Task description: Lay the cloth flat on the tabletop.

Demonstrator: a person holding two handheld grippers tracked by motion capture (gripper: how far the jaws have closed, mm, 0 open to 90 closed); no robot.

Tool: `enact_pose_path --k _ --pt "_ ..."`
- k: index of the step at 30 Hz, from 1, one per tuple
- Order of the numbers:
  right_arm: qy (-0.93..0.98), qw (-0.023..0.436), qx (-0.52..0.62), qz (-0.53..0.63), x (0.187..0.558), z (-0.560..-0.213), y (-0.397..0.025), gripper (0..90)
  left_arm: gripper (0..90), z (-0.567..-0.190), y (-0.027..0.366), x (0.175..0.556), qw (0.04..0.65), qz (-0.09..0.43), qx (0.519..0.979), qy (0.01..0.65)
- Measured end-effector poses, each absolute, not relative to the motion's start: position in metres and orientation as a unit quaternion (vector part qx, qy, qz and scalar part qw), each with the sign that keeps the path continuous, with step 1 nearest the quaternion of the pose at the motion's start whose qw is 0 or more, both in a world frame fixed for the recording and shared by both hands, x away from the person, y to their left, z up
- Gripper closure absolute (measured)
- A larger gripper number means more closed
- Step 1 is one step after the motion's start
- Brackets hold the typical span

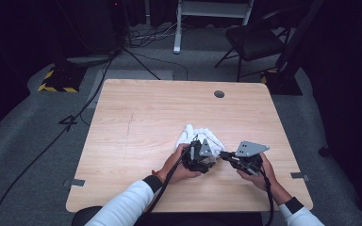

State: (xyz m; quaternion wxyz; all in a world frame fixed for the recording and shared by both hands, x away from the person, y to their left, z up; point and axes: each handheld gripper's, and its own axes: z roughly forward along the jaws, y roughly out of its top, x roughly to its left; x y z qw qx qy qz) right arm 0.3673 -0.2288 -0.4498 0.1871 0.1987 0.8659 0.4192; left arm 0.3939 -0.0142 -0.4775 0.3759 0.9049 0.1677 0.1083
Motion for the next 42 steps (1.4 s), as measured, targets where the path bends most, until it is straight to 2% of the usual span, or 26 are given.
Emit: enact_pose_path --k 6,8,11,15,17,21,31,33,35,36,38,40,42 --pt "0.866 0.177 0.196 0.424 0.369 -0.452 -0.228 85.1 80.7 -0.480 -0.006 0.402 0.378 0.115 0.904 0.163" --pt "0.867 0.177 0.194 0.424 0.368 -0.453 -0.227 84.7 84.7 -0.479 -0.003 0.403 0.379 0.117 0.905 0.157" --pt "0.866 0.184 0.198 0.421 0.369 -0.452 -0.228 69.7 85.6 -0.475 0.004 0.403 0.376 0.118 0.907 0.147" --pt "0.865 0.180 0.216 0.416 0.374 -0.453 -0.240 59.1 85.5 -0.463 0.022 0.400 0.380 0.119 0.908 0.133" --pt "0.859 0.176 0.235 0.420 0.380 -0.453 -0.249 57.9 85.6 -0.455 0.032 0.395 0.368 0.138 0.911 0.124" --pt "0.854 0.165 0.274 0.411 0.392 -0.458 -0.255 55.9 85.5 -0.449 0.053 0.389 0.371 0.142 0.908 0.133" --pt "0.892 0.118 0.228 0.371 0.389 -0.482 -0.202 51.6 84.5 -0.461 0.089 0.373 0.326 0.142 0.923 0.148" --pt "0.900 0.114 0.207 0.366 0.384 -0.484 -0.193 51.7 82.7 -0.464 0.094 0.372 0.321 0.139 0.924 0.152" --pt "0.906 0.110 0.188 0.364 0.376 -0.485 -0.186 53.0 75.6 -0.466 0.099 0.369 0.316 0.140 0.924 0.161" --pt "0.907 0.106 0.178 0.366 0.372 -0.485 -0.183 53.8 70.7 -0.466 0.101 0.367 0.318 0.137 0.923 0.166" --pt "0.910 0.098 0.161 0.369 0.366 -0.485 -0.179 54.2 54.0 -0.464 0.103 0.364 0.323 0.138 0.918 0.183" --pt "0.913 0.094 0.150 0.368 0.362 -0.485 -0.176 54.6 46.3 -0.462 0.103 0.360 0.326 0.130 0.917 0.187" --pt "0.913 0.091 0.147 0.369 0.360 -0.486 -0.174 54.8 31.8 -0.458 0.097 0.351 0.327 0.129 0.919 0.179"
